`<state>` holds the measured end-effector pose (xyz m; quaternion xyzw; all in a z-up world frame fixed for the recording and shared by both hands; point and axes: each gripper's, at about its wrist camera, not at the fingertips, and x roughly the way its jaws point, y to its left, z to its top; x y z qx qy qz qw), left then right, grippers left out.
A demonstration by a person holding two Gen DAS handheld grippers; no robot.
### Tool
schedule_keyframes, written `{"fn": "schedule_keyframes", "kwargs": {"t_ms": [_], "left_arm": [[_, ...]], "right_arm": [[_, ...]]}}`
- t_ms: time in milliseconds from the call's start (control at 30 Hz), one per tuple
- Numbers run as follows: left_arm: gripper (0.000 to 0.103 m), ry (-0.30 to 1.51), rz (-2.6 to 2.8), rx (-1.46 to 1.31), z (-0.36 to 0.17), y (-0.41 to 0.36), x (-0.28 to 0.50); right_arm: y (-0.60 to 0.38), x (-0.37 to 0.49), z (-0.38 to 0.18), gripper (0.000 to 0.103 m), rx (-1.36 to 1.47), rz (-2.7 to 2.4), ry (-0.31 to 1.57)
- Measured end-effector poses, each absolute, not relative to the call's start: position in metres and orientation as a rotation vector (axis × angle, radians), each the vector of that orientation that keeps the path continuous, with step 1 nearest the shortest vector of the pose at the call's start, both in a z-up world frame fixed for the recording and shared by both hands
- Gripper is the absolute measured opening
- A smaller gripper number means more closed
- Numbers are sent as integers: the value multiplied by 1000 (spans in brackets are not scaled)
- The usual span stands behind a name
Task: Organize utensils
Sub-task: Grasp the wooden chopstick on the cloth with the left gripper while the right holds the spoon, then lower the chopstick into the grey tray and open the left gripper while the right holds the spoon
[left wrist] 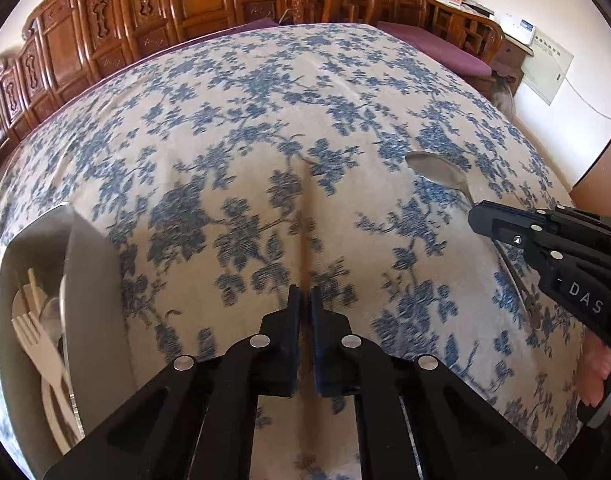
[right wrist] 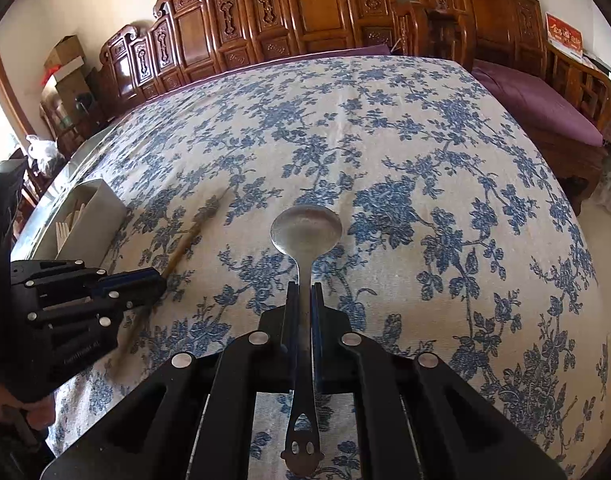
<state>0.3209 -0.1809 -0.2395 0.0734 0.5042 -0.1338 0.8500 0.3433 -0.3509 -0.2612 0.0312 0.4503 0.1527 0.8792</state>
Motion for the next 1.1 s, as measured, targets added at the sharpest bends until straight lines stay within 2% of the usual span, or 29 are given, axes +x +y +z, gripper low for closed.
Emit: {"fn": "schedule_keyframes", "kwargs": {"t_ms": [467, 833, 1100], "left_arm": [[4, 968, -272, 169, -194, -148, 294], [4, 887, -238, 139, -147, -84, 282], [4, 876, -232, 137, -140, -58, 280]], "right_arm": [[-313, 326, -249, 7, -21, 373, 912], [-271, 311, -226, 7, -32, 446, 859], [-250, 305, -222, 7, -59, 477, 850]]}}
